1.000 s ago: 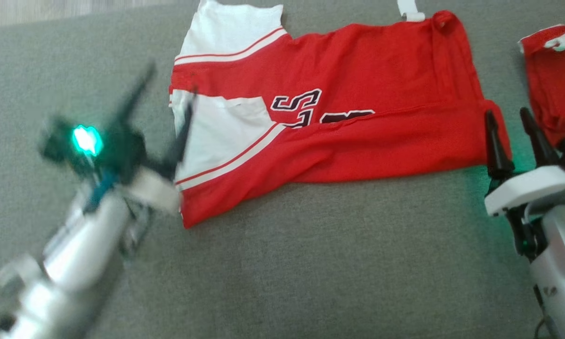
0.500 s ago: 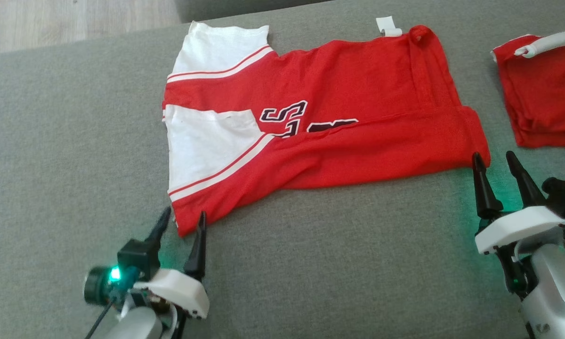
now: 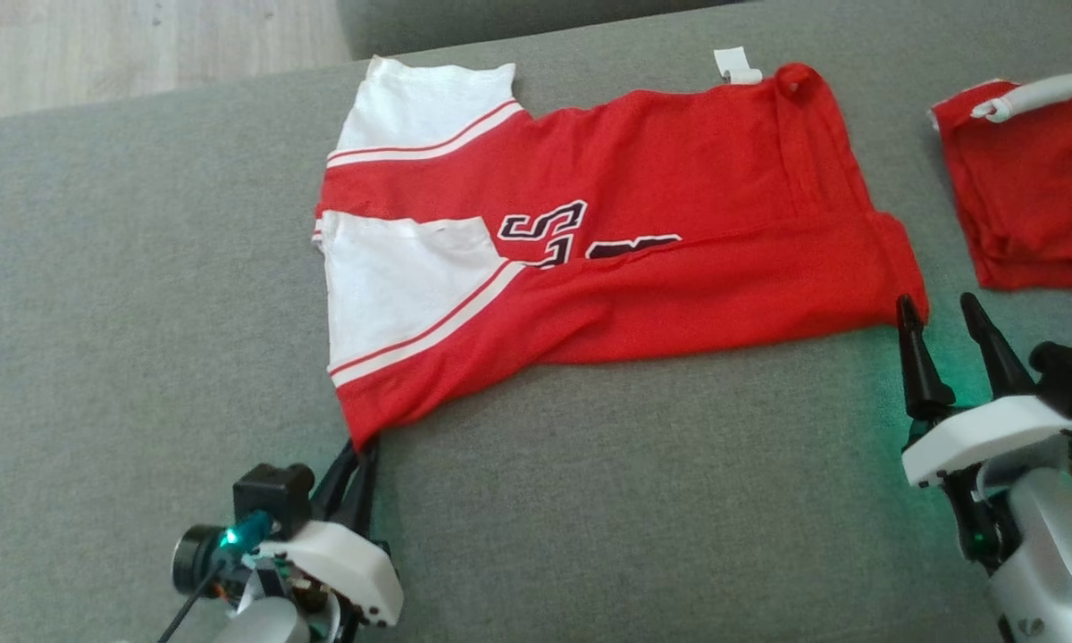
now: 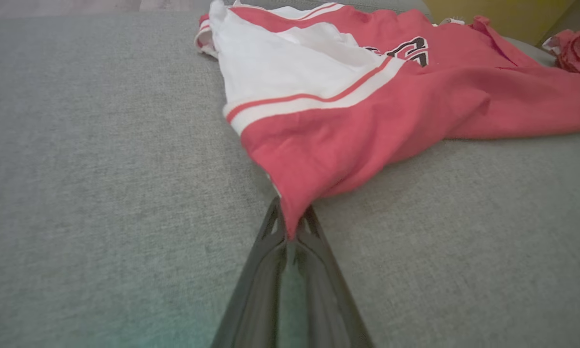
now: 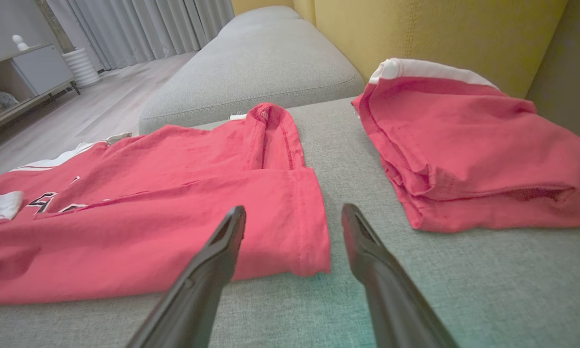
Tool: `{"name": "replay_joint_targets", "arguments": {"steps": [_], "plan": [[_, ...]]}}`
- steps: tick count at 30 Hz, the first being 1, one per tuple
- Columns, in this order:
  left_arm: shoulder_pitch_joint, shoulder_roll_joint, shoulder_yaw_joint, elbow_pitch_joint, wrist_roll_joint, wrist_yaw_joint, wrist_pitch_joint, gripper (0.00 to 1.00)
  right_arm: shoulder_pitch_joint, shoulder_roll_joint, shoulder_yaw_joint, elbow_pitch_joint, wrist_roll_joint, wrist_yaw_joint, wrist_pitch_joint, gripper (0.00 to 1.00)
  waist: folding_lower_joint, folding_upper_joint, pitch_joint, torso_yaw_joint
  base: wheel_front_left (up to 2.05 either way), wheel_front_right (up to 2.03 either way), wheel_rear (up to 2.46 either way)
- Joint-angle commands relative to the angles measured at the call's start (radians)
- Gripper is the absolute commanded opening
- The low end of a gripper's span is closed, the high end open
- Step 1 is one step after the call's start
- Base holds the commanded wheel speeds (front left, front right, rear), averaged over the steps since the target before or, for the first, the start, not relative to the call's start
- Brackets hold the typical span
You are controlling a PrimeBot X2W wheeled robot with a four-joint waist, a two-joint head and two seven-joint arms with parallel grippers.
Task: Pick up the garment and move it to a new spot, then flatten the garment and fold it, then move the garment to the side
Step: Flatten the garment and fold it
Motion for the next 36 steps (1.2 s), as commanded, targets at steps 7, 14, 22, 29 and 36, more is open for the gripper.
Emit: {"name": "replay_joint_targets", "arguments": {"steps": [7,14,22,29,36], "plan": [[-0.015,0.068,0.039,-0.074,0.007,-0.008,-0.014,0.00,0.013,-0.035,0.037,0.032,0.051,0.007,-0.012,1.00,0.0000,0.0000,-0.015,0.027,0.00,0.00,0.00],[-0.015,0.145,0.070,-0.139,0.016,0.009,-0.003,0.00,-0.027,-0.061,0.081,0.106,0.125,0.007,-0.012,1.00,0.0000,0.0000,-0.009,0.045,0.00,0.00,0.00],[-0.021,0.167,0.073,-0.179,0.023,0.022,0.011,0.00,-0.077,-0.083,0.151,0.090,0.212,0.007,-0.012,1.00,0.0000,0.0000,0.012,0.047,0.00,0.00,0.00],[-0.021,0.167,0.063,-0.188,0.026,0.026,0.014,0.00,-0.111,-0.090,0.217,0.174,0.273,0.007,0.026,0.97,0.0000,0.0000,0.019,0.054,0.00,0.00,0.00],[-0.004,0.164,0.049,-0.193,0.025,0.025,0.006,0.00,-0.129,-0.098,0.273,0.221,0.334,0.007,0.045,0.00,0.0000,0.0000,0.008,0.061,0.00,0.00,0.00]]}}
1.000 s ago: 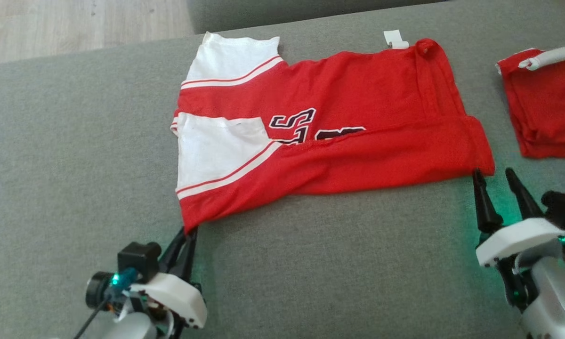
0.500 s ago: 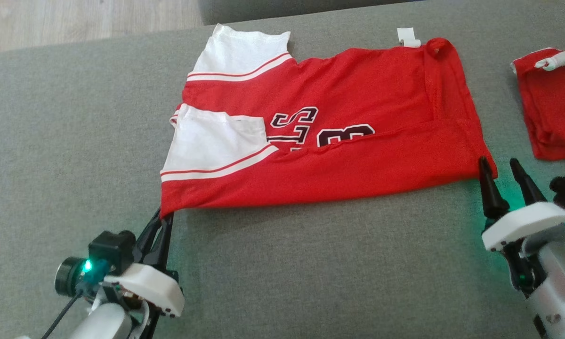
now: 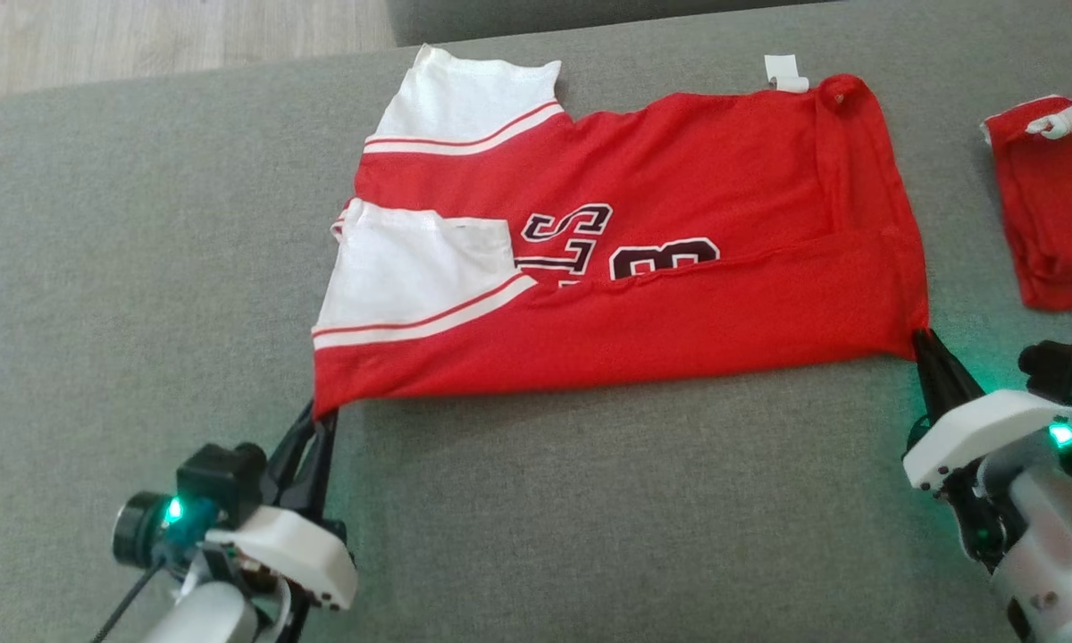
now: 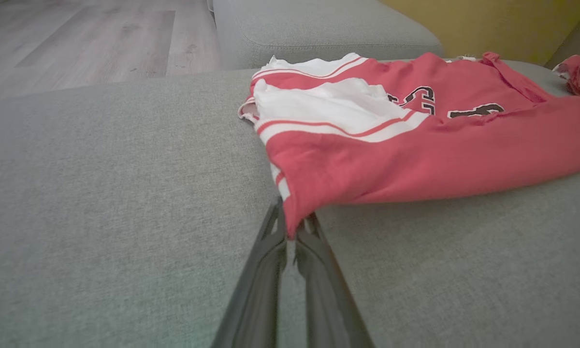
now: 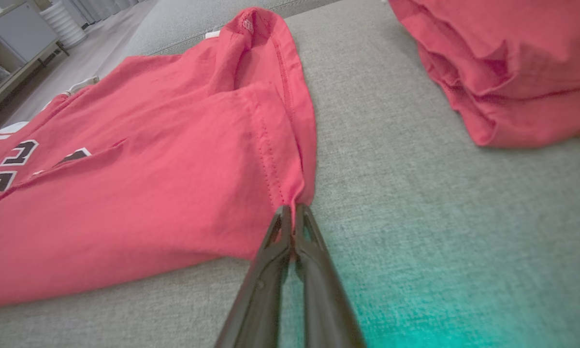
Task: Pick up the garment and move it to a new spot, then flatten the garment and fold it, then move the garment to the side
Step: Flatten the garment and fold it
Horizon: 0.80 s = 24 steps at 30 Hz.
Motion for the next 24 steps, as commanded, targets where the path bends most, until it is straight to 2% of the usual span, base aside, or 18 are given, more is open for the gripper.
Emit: {"name": "replay_joint_targets", "arguments": {"steps": [1,6,13,19,23,24], "plan": [[0.000,0.032,0.030,-0.034,0.009,0.002,-0.012,0.00,-0.015,-0.031,0.026,-0.009,0.013,0.007,-0.006,0.00,0.0000,0.0000,-0.004,0.001,0.00,0.00,0.00],[0.042,0.026,0.001,-0.053,0.002,-0.012,-0.014,0.00,0.012,-0.080,0.051,-0.020,0.015,0.007,-0.039,0.00,0.0000,0.0000,-0.027,0.018,0.00,0.00,0.00],[0.164,0.031,-0.024,-0.130,-0.022,-0.002,-0.032,0.00,0.133,-0.184,0.087,-0.108,0.034,0.007,-0.045,0.00,0.0000,0.0000,-0.064,0.038,0.00,0.00,0.00],[0.242,0.055,-0.026,-0.186,-0.035,0.010,-0.050,0.00,0.282,-0.280,0.051,-0.218,0.068,0.007,-0.025,0.00,0.0000,0.0000,-0.075,0.058,0.00,0.00,0.00],[0.277,0.061,-0.034,-0.206,-0.067,0.006,-0.021,0.00,0.364,-0.325,0.008,-0.291,0.057,0.007,0.001,0.00,0.0000,0.0000,-0.072,0.054,0.00,0.00,0.00],[0.282,0.063,-0.038,-0.208,-0.073,0.004,-0.010,0.00,0.378,-0.331,0.012,-0.316,0.044,0.007,0.015,0.29,0.0000,0.0000,-0.071,0.051,0.00,0.00,0.00]]}}
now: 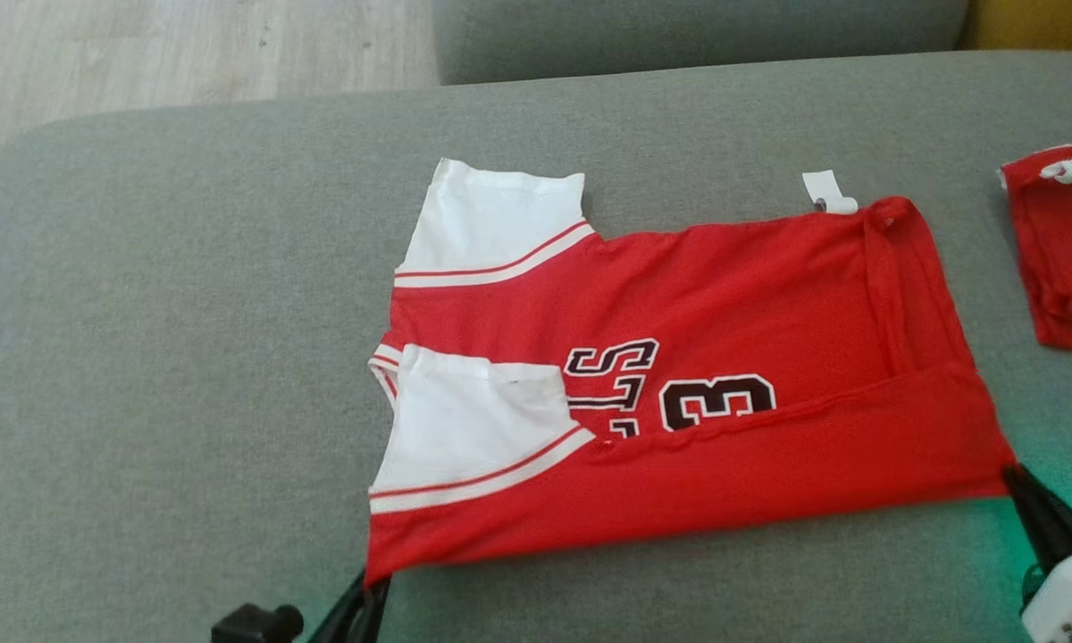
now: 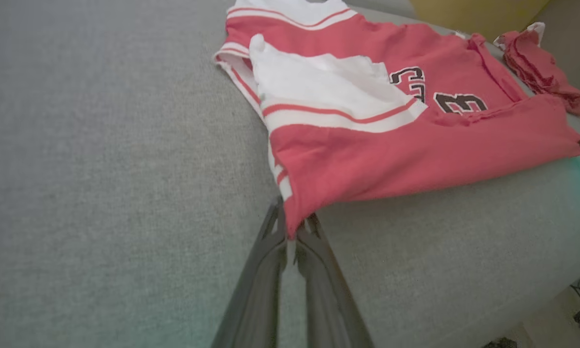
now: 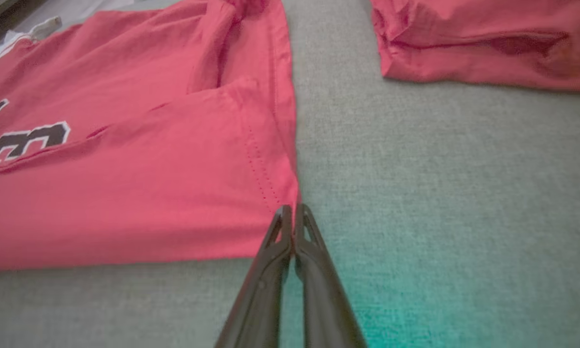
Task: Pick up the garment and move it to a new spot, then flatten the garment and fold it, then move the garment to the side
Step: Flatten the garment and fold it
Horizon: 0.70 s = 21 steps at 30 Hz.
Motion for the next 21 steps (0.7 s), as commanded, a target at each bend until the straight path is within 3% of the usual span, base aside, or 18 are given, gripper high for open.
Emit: {"name": "replay_joint_targets", "arguments": {"steps": [1,2,3,4,5,10,14,19,21], "plan": [[-0.008,0.029,0.026,-0.028,-0.010,0.003,0.011,0.00,0.025,-0.062,-0.003,-0.055,-0.026,0.007,0.012,1.00,0.0001,0.0000,0.002,-0.007,0.00,0.00,0.00],[-0.008,0.029,0.026,-0.028,-0.010,0.003,0.011,0.00,0.025,-0.062,-0.003,-0.055,-0.026,0.007,0.012,1.00,0.0001,0.0000,0.002,-0.007,0.00,0.00,0.00],[-0.017,0.028,0.022,-0.023,-0.008,0.007,0.026,0.42,0.037,-0.055,-0.032,-0.077,-0.046,0.007,0.017,1.00,0.0001,0.0000,0.006,-0.013,0.00,0.00,0.00],[-0.017,0.028,0.022,-0.023,-0.008,0.007,0.026,0.42,0.037,-0.055,-0.032,-0.077,-0.046,0.007,0.017,1.00,0.0001,0.0000,0.006,-0.013,0.00,0.00,0.00],[-0.028,0.024,0.024,-0.023,-0.009,0.010,0.030,1.00,0.036,-0.048,-0.055,-0.084,-0.060,0.007,0.014,1.00,0.0001,0.0000,0.010,-0.016,0.00,0.00,0.00],[-0.197,0.042,0.048,-0.051,0.030,-0.019,0.064,1.00,0.009,0.005,-0.196,-0.127,-0.170,0.007,-0.017,1.00,0.0001,0.0000,0.058,-0.029,0.00,0.00,0.00],[-0.486,0.074,0.074,-0.049,0.061,-0.114,0.162,1.00,-0.024,0.055,-0.263,-0.194,-0.267,0.007,-0.003,1.00,0.0001,0.0000,0.117,-0.047,0.00,0.00,0.00],[-0.919,0.105,0.063,0.158,0.008,-0.283,0.480,1.00,-0.113,0.129,-0.241,-0.309,-0.364,0.007,0.077,1.00,0.0001,0.0000,0.210,-0.143,0.00,0.00,0.00],[-1.022,0.098,0.053,0.252,-0.018,-0.301,0.572,1.00,-0.139,0.149,-0.223,-0.329,-0.379,0.007,0.089,1.00,0.0001,0.0000,0.235,-0.178,0.00,0.00,0.00]]}}
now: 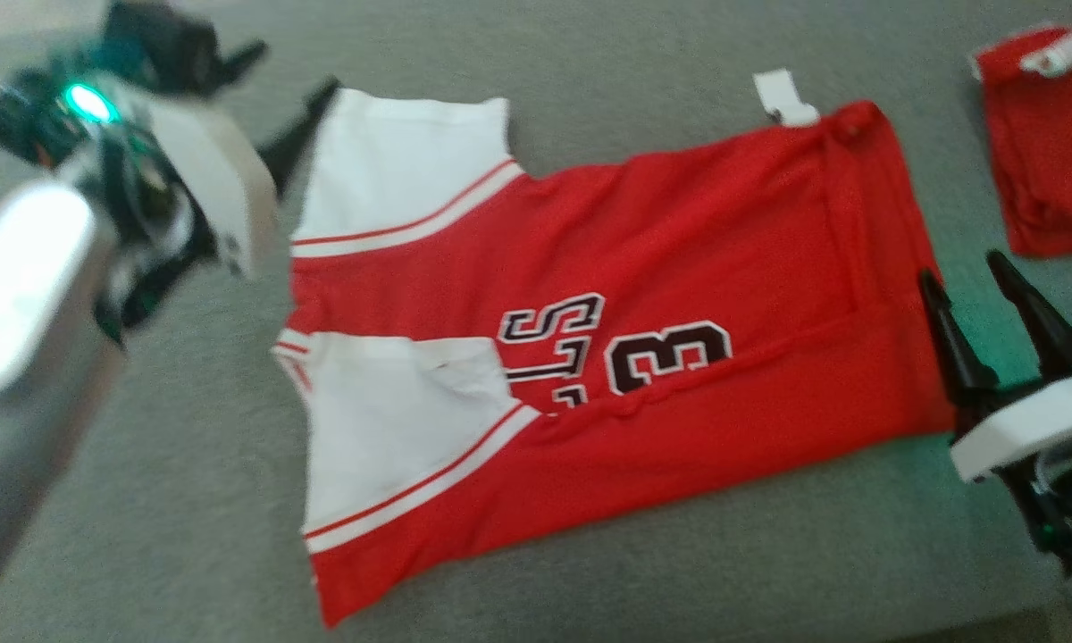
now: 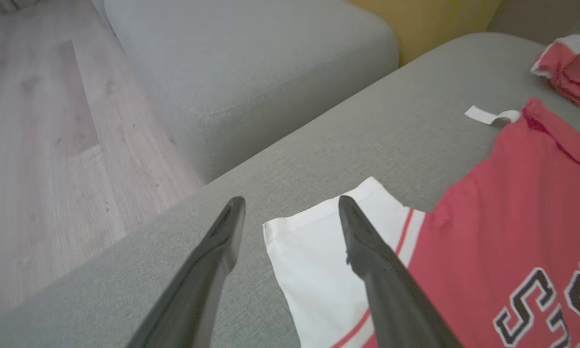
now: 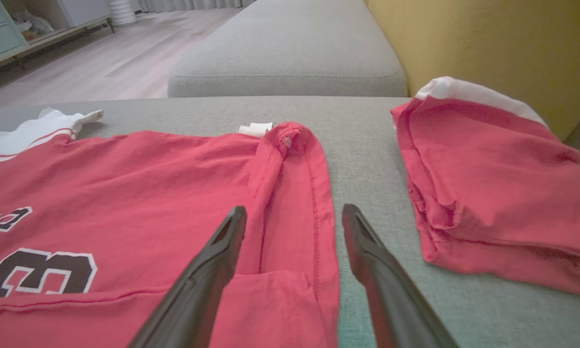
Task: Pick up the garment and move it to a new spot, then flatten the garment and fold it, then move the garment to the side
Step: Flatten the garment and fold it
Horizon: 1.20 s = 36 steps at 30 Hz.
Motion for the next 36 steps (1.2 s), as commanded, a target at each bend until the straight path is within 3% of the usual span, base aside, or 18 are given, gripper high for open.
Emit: {"name": "replay_joint_targets", "arguments": {"steps": [1,4,9,19,20,21,23,24,25,26,27,29,36], "plan": [[-0.067,0.032,0.038,0.023,-0.015,-0.005,0.047,1.00,-0.007,-0.013,0.017,-0.030,-0.007,0.007,0.004,1.00,-0.0003,0.0000,0.062,-0.072,0.00,0.00,0.00],[-0.153,0.037,0.037,0.170,-0.044,-0.010,0.142,1.00,-0.037,0.016,0.042,-0.035,0.000,0.007,0.009,1.00,-0.0003,0.0000,0.091,-0.124,0.00,0.00,0.00],[-0.221,0.063,0.045,0.352,-0.050,-0.009,0.200,1.00,-0.074,0.035,0.067,-0.004,0.010,0.007,-0.009,1.00,-0.0003,0.0000,0.128,-0.195,0.00,0.00,0.00],[-0.234,0.094,0.013,0.474,-0.055,-0.020,0.210,1.00,-0.089,0.062,0.095,0.092,0.039,0.007,-0.070,1.00,-0.0003,0.0000,0.155,-0.246,0.00,0.00,0.00],[-0.230,0.095,0.008,0.476,-0.062,-0.021,0.220,0.85,-0.093,0.062,0.097,0.099,0.041,0.007,-0.075,1.00,-0.0003,0.0000,0.155,-0.247,0.00,0.00,0.00],[-0.225,0.096,0.004,0.478,-0.072,-0.022,0.231,0.49,-0.099,0.061,0.097,0.106,0.044,0.007,-0.078,1.00,-0.0003,0.0000,0.153,-0.247,0.00,0.00,0.00],[-0.217,0.095,-0.003,0.474,-0.095,-0.023,0.250,0.07,-0.110,0.056,0.096,0.118,0.048,0.007,-0.083,1.00,-0.0003,0.0000,0.151,-0.243,0.00,0.00,0.00],[-0.215,0.095,-0.007,0.469,-0.104,-0.023,0.256,0.24,-0.116,0.052,0.094,0.122,0.049,0.007,-0.085,1.00,-0.0003,0.0000,0.150,-0.238,0.00,0.00,0.00],[-0.212,0.094,-0.009,0.464,-0.117,-0.023,0.265,0.13,-0.122,0.048,0.093,0.126,0.049,0.007,-0.087,1.00,-0.0003,0.0000,0.149,-0.234,0.00,0.00,0.00],[-0.212,0.094,-0.009,0.464,-0.117,-0.023,0.265,0.13,-0.122,0.048,0.093,0.126,0.049,0.007,-0.087,1.00,-0.0003,0.0000,0.149,-0.234,0.00,0.00,0.00],[-0.208,0.093,-0.016,0.452,-0.130,-0.024,0.276,0.00,-0.128,0.045,0.092,0.130,0.049,0.007,-0.089,1.00,-0.0003,0.0000,0.148,-0.230,0.00,0.00,0.00],[-0.205,0.095,-0.021,0.422,-0.162,-0.024,0.281,0.00,-0.139,0.039,0.090,0.136,0.049,0.007,-0.091,1.00,-0.0003,0.0000,0.147,-0.220,0.00,0.00,0.00],[-0.231,0.119,-0.048,0.309,-0.207,-0.024,0.150,0.00,-0.168,0.033,0.101,0.150,0.046,0.007,-0.094,1.00,-0.0003,0.0000,0.133,-0.186,0.00,0.00,0.00]]}}
